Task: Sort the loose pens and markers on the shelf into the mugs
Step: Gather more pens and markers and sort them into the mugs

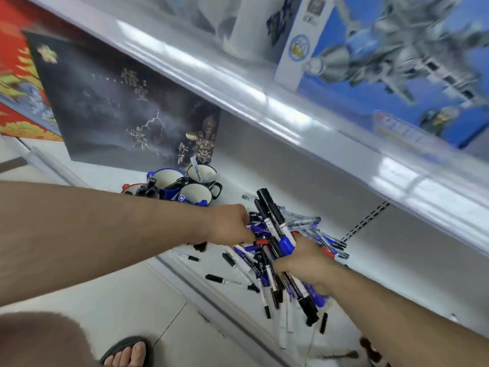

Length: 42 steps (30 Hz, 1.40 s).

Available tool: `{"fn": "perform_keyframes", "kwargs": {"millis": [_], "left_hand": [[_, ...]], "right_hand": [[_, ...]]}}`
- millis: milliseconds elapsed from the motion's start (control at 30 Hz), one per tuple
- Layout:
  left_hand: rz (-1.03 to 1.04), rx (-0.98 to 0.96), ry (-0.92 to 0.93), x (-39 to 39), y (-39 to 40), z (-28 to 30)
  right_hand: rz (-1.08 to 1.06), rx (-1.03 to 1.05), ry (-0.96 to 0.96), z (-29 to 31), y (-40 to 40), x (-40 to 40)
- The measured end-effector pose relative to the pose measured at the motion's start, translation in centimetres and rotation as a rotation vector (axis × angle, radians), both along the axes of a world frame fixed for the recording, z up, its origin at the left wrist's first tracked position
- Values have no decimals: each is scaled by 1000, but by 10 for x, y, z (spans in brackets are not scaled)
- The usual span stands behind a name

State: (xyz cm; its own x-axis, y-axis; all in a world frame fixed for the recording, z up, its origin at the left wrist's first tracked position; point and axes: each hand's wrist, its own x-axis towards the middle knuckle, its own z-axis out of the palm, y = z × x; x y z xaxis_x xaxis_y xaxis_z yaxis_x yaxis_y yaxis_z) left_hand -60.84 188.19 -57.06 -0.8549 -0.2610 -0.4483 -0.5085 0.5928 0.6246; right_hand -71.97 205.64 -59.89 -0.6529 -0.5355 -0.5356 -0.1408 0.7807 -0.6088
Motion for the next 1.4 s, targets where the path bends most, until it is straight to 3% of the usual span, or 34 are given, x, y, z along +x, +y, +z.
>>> {"fn": "perform_keyframes", "kwargs": {"millis": [133,267,367,467,733,1033,1300,1400], "left_hand": [[264,399,-53,15,36,22],[428,778,59,18,57,38],[433,893,11,14,73,38],[492,953,-3,14,91,32],[829,1152,227,7,86,45],[935,1205,286,5,64,49],[1023,1157,416,9,24,44],[1080,1032,500,20,-10,41]], "right_hand": [[-115,-181,-150,42,17,28],[-125,-264,-290,61,29,54],[-53,-247,-339,68,31,69],[15,-204,-347,71,28,74],[46,-283,-435,87,20,68],[133,-250,-533,94,21,58],[236,-164,-540,88,37,51],[178,-202,-556,80,49,45]]}}
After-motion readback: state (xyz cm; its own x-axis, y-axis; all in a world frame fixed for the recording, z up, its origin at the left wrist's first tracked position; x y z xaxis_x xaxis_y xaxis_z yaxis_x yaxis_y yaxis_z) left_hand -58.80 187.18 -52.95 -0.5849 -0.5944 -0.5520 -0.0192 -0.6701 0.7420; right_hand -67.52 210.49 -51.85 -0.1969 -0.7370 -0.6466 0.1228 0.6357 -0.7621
